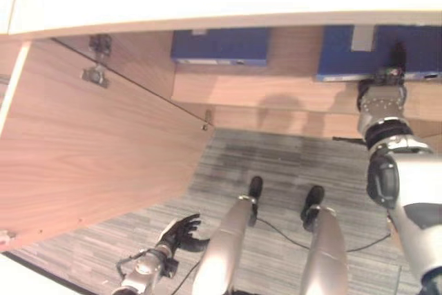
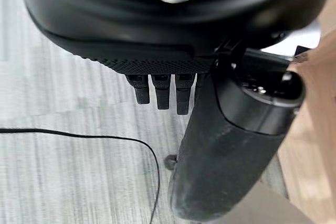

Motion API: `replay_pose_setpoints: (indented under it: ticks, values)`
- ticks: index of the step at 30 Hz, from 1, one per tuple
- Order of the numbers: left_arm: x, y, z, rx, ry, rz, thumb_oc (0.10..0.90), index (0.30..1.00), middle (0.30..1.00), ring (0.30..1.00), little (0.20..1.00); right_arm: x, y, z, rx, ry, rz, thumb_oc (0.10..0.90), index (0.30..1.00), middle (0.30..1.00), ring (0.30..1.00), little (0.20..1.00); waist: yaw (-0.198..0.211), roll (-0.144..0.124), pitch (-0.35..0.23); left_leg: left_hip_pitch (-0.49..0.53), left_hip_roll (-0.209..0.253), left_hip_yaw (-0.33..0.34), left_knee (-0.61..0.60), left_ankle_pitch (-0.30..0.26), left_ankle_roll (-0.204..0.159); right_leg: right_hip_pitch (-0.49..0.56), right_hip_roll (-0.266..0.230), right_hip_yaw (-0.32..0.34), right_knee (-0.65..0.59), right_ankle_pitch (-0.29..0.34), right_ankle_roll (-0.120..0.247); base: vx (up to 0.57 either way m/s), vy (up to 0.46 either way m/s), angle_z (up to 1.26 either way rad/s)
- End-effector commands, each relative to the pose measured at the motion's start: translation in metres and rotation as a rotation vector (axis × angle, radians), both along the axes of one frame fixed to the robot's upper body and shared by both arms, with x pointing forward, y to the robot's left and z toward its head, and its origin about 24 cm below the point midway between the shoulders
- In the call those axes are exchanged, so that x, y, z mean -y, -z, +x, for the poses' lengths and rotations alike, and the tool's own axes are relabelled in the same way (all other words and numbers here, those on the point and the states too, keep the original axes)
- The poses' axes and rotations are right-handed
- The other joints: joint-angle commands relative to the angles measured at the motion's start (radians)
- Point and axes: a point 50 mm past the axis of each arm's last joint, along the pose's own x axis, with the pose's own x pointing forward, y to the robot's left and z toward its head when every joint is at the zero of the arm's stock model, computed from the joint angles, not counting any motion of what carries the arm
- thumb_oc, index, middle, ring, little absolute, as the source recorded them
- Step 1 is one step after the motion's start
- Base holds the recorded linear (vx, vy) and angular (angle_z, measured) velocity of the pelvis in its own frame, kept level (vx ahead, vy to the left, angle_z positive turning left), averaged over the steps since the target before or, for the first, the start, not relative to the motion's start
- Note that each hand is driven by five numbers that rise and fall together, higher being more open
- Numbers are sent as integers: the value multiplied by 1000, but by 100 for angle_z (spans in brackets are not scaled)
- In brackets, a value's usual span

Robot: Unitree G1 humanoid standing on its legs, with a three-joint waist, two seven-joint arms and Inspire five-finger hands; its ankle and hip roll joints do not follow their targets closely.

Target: Put the empty folder in the office cabinet

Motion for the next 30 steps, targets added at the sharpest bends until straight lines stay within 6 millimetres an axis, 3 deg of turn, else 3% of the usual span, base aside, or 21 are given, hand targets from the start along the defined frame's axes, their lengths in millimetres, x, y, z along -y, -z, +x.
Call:
replay_pose_setpoints:
  ticks: [1,7,9,12,13,18,19,21,22,26,30]
  values:
    - [-23,4,-14,-37,-15,121,800,900,900,900,900,27,-29,-12,90,133,17,400,300,300,300,300,27,7,-67,39,21,-43,-75,-74,-42,124,44,10,43,-220,48,96,12,0]
    - [-11,5,-11,-12,7,109,800,900,900,900,900,31,-18,-15,13,181,73,400,300,300,300,300,32,25,-76,45,17,-42,-122,-30,-41,129,33,-3,9,-187,58,-6,22,0]
    - [-7,6,-13,-12,31,119,800,900,900,900,900,41,-13,-20,-38,217,63,400,300,300,300,300,28,30,-91,68,10,-58,-161,-34,-45,142,31,1,3,-211,62,106,3,15]
    - [0,8,-17,-12,102,140,800,900,900,900,900,48,-6,-24,-72,227,42,400,300,300,300,300,33,40,-91,80,0,-66,-192,-1,-44,148,18,-13,-2,-196,61,32,17,20]
    - [2,8,-17,-11,107,139,800,900,900,900,900,51,-5,-25,-78,234,37,400,300,300,300,300,32,37,-98,92,-5,-76,-200,-18,-46,158,18,-3,-2,-217,64,51,0,4]
    - [3,11,-21,-25,117,134,800,900,900,900,900,66,1,-32,-112,262,24,400,300,300,300,300,42,50,-102,114,-8,-82,-250,17,-45,163,6,-24,-20,-193,67,31,0,14]
    - [2,11,-22,-29,115,135,800,900,900,900,900,69,2,-34,-122,264,16,439,359,359,359,359,44,52,-104,116,-7,-83,-256,23,-44,165,6,-27,-25,-187,68,37,4,8]
    - [2,11,-23,-30,113,132,800,900,900,900,900,71,3,-35,-134,265,7,585,578,578,578,578,45,51,-103,120,-9,-84,-257,19,-45,167,4,-27,-23,-192,68,19,-16,-1]
    - [2,11,-23,-30,109,131,800,900,900,900,900,74,5,-36,-149,265,-3,800,900,900,900,900,45,50,-103,123,-8,-86,-260,20,-45,168,2,-29,-22,-192,68,30,-28,0]
    - [1,12,-23,-32,112,139,800,900,900,900,900,76,7,-36,-193,231,-37,800,900,900,900,900,39,43,-105,132,-9,-88,-258,-2,-47,167,3,-14,-6,-216,70,60,-25,1]
    - [1,13,-24,-39,103,140,800,900,900,900,900,76,10,-36,-240,223,-57,800,900,900,900,900,39,42,-96,124,-4,-84,-261,21,-44,156,2,-27,-6,-191,66,-5,-7,1]
